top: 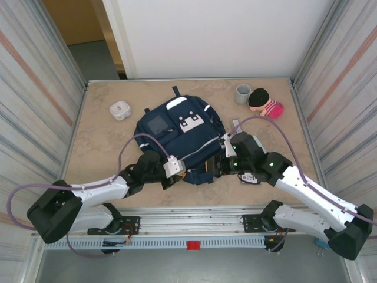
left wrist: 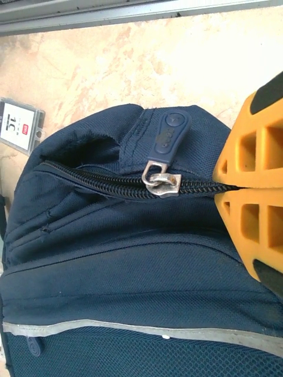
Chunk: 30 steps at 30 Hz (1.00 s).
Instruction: Pack books, pencil case, and school supplies into a backpack
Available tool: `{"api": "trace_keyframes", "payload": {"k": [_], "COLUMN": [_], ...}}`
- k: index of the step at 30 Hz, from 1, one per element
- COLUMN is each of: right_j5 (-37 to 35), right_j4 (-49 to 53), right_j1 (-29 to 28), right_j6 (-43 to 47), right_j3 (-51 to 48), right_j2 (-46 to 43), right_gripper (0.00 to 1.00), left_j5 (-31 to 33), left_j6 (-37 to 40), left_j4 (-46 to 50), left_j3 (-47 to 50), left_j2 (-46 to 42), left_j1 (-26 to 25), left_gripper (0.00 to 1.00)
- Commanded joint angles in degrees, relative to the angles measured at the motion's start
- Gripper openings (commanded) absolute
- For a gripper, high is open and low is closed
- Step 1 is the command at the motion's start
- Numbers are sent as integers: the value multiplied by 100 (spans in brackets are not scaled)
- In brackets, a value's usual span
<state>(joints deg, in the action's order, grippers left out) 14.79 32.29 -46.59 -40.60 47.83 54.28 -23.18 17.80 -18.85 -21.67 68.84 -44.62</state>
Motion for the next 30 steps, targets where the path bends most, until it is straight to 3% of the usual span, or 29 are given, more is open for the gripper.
{"api": "trace_keyframes", "payload": {"k": [1, 4, 13, 21, 30], "right_j5": [-52, 158, 389, -242, -1029], "right_j4": [-996, -2169, -2824, -2480, -1648], "right_j1": [-326, -428, -535, -536, -536], "right_j6": [-951, -1465, -1460, -1265, -1053], "right_j3": [-576, -1084, -1089, -679, -334], "right_j2": [142, 400, 1360, 1821, 1998], "right_gripper": [47, 46, 48, 42, 22], "left_j5": [-377, -524, -731, -876, -852], "left_j6": [-338, -458, -505, -532, -518], "left_j4": [-13, 81, 131, 58, 81], "left_j3": [-328, -440, -610, -619, -593], "left_j2": [28, 76, 146, 129, -7], "left_j1": [50, 85, 118, 112, 115], "left_gripper": [4, 4, 4, 4, 4]}}
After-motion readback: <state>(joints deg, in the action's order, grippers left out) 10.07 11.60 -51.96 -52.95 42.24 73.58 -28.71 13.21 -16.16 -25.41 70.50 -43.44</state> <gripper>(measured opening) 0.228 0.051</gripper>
